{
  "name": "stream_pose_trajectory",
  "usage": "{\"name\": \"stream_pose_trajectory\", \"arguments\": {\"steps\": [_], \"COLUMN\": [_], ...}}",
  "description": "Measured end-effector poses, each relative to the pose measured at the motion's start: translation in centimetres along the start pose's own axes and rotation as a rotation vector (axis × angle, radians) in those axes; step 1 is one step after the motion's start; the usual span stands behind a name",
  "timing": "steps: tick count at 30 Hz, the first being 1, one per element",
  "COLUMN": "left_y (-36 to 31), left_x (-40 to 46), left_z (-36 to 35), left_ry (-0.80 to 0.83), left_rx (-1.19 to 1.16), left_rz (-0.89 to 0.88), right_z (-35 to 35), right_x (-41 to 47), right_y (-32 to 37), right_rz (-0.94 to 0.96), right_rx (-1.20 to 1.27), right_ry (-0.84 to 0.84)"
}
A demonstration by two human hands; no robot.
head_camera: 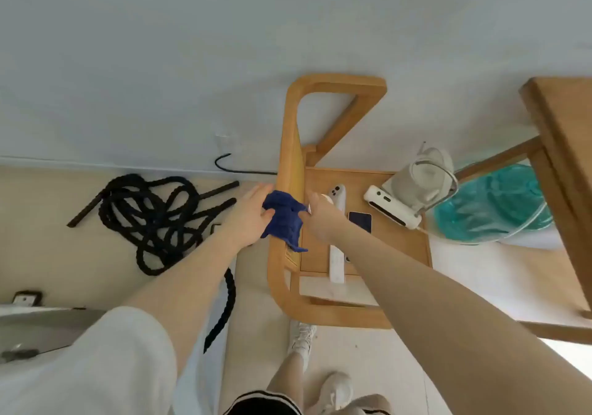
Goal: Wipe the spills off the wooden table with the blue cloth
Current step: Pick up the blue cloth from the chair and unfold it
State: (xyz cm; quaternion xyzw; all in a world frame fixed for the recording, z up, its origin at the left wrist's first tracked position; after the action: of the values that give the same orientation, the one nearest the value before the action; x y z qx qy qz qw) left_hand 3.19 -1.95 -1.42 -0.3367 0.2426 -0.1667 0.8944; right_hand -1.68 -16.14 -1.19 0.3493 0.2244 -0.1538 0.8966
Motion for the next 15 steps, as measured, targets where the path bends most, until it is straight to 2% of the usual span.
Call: {"name": "stream_pose_trajectory", "arguments": {"steps": [3, 7, 10, 13, 15], "left_y": [1.5, 2.2, 1.9, 0.9, -1.1], "left_x": [1.5, 2.6, 3.2, 3.4, 3.4], "left_z": [-0.9, -1.5, -1.2, -0.3, 1.0], "left_ry": [0.083, 0.149, 0.137, 0.125, 0.091], "left_rx": [0.028, -0.083, -0.087, 0.176, 0.325], "left_rz": [0.058, 0.086, 0.095, 0.065, 0.02], "right_z": [-1.7, -3.3, -3.1, -2.1, -0.2], "right_x": [2.8, 4.5, 5.2, 4.6, 3.2], "right_y": [-0.3, -0.8, -1.9, -2.1, -1.4], "right_rz": [-0.003, -0.022, -0.056, -0.044, 0.017], "right_rx": [0.086, 0.238, 0.178, 0.054, 0.118], "right_ry": [0.047, 0.08, 0.069, 0.116, 0.117]}}
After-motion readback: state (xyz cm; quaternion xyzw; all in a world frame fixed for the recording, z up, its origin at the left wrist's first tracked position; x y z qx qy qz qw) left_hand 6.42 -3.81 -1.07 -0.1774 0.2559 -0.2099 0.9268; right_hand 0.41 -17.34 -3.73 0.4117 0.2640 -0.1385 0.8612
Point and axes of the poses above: each hand's wrist, its own x-axis towards the middle knuckle, its own z-axis out of the back of the hand, y = z × x, the point moved 4 cm from there along x, towards the middle knuckle, and after that the axes turned 3 degrees about -y, right-handed, at the moved point
